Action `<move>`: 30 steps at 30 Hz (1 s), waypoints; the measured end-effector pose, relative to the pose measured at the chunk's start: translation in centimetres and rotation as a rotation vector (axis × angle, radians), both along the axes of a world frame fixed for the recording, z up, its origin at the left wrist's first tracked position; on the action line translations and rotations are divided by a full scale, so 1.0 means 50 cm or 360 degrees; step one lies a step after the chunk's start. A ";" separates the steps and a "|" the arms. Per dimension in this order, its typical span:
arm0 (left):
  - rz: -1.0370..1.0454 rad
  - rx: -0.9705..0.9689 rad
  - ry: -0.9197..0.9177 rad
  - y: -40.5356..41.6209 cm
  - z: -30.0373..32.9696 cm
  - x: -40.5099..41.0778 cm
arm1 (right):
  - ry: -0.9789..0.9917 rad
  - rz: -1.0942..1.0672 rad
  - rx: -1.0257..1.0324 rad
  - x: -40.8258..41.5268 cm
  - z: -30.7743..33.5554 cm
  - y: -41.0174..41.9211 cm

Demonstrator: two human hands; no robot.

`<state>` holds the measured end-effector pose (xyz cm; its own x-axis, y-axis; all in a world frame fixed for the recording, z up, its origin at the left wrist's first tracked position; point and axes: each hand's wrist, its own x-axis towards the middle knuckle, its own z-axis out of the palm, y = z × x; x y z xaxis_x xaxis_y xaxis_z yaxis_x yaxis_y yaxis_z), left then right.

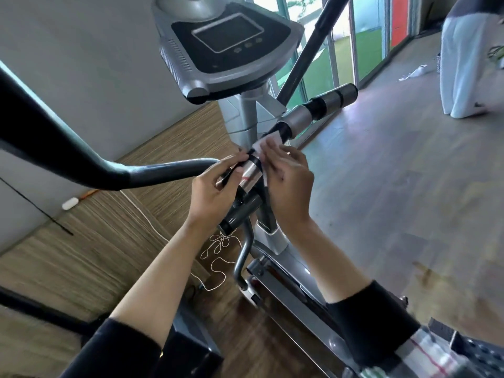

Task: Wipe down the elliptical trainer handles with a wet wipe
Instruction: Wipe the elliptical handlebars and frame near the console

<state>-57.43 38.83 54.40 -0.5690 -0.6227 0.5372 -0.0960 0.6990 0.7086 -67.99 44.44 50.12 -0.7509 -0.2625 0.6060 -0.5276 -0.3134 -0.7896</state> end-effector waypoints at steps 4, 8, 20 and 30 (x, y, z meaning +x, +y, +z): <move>0.0003 0.0001 0.0006 0.006 0.004 0.010 | 0.0119 -0.0003 0.0123 -0.021 0.020 -0.013; 0.0031 0.0031 0.0019 0.019 0.009 0.021 | 0.0087 0.0015 0.0158 -0.037 0.042 -0.014; 0.0132 0.0027 0.0033 0.030 0.003 0.027 | -0.0129 0.0076 -0.0036 0.008 0.013 0.022; 0.0137 0.0078 0.0059 0.040 0.002 0.039 | -0.0417 0.0200 -0.0322 0.048 -0.022 0.006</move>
